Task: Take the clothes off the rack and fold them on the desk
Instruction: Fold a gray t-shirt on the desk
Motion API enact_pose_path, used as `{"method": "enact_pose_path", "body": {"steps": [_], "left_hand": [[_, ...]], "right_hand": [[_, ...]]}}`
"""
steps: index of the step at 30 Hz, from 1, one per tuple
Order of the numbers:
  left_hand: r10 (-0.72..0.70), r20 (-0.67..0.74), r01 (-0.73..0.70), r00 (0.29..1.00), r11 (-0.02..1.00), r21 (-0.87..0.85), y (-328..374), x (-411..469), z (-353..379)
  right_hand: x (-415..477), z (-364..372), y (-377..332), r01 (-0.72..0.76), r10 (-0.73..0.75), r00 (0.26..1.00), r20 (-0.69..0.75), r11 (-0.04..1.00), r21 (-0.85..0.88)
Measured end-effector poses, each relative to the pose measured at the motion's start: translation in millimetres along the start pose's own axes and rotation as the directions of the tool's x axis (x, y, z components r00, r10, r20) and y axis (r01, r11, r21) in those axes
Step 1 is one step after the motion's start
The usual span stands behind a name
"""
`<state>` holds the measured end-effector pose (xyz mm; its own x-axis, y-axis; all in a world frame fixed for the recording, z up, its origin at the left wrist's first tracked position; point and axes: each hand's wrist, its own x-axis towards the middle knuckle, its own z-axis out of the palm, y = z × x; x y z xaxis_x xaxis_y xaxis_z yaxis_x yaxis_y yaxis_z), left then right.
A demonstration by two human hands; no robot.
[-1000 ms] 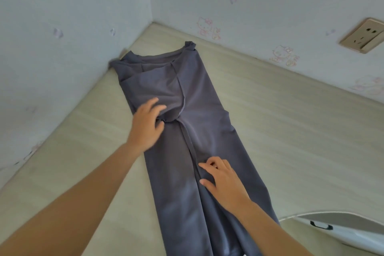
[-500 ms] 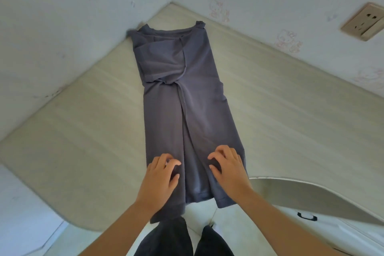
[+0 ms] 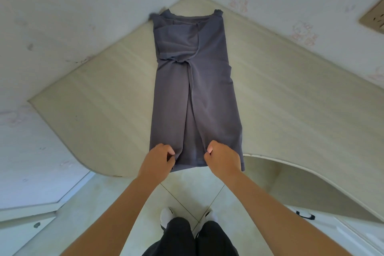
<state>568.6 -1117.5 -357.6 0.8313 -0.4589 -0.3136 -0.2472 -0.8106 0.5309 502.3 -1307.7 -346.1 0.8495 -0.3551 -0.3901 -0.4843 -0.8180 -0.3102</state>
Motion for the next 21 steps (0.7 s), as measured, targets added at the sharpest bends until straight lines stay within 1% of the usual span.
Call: {"method": "enact_pose_path", "body": {"steps": [1,2,4,5,6,7,8,10,11,12,13,15,16,17,18,20,21], "left_hand": [[-0.015,-0.017,0.014,1.0,0.998,-0.057,2,-1,-5],[-0.018,-0.048,0.013,0.999,0.993,-0.115,6,-1,-11],[0.021,-0.142,-0.049,0.99,0.979,-0.196,17,-7,-21],[0.066,-0.181,-0.105,0.981,0.97,-0.219,22,-11,-23],[0.124,-0.197,-0.168,0.972,0.96,-0.226,25,-14,-23],[0.18,-0.169,-0.216,0.969,0.951,-0.221,26,-18,-19],[0.231,-0.102,-0.249,0.968,0.944,-0.216,23,-21,-14],[0.308,0.08,-0.292,0.948,0.941,-0.17,10,-25,-2],[0.328,0.127,-0.311,0.936,0.941,-0.135,2,-27,1],[0.337,0.122,-0.324,0.933,0.939,-0.119,-6,-26,2],[0.346,0.057,-0.34,0.936,0.936,-0.097,-14,-26,0],[0.37,-0.103,-0.37,0.923,0.929,0.018,-31,-23,-4],[0.37,-0.136,-0.362,0.919,0.929,0.079,-40,-20,-6],[0.362,-0.124,-0.346,0.924,0.928,0.137,-50,-16,-7],[0.359,-0.074,-0.339,0.931,0.92,0.194,-58,-12,-9],[0.368,0.053,-0.366,0.928,0.878,0.309,-71,-6,-7],[0.381,0.093,-0.389,0.92,0.851,0.352,-76,-5,-6]], "right_hand": [[-3,-3,1,-0.01,0.007,1.0,0.028,0.994,0.107],[-6,-6,3,-0.003,-0.003,1.0,0.026,0.972,0.233],[-14,-11,3,0.056,-0.024,0.997,-0.076,0.89,0.452],[-18,-12,3,0.104,-0.035,0.989,-0.14,0.847,0.521],[-20,-11,4,0.153,-0.064,0.982,-0.176,0.816,0.557],[-22,-7,7,0.188,-0.114,0.98,-0.165,0.809,0.557],[-23,-2,11,0.212,-0.176,0.977,-0.119,0.826,0.523],[-20,14,29,0.283,-0.299,0.954,-0.01,0.892,0.352],[-18,19,39,0.317,-0.332,0.943,0.008,0.906,0.279],[-15,20,48,0.338,-0.346,0.938,-0.008,0.91,0.239],[-14,19,56,0.351,-0.348,0.936,-0.054,0.911,0.216],[-13,12,70,0.367,-0.338,0.923,-0.185,0.917,0.157],[-13,8,75,0.365,-0.331,0.913,-0.238,0.924,0.117],[-13,3,79,0.354,-0.323,0.909,-0.263,0.932,0.08],[-12,0,83,0.339,-0.317,0.913,-0.257,0.94,0.046],[-9,-4,92,0.317,-0.318,0.931,-0.18,0.948,-0.035],[-7,-4,97,0.319,-0.328,0.936,-0.13,0.944,-0.084]]}}
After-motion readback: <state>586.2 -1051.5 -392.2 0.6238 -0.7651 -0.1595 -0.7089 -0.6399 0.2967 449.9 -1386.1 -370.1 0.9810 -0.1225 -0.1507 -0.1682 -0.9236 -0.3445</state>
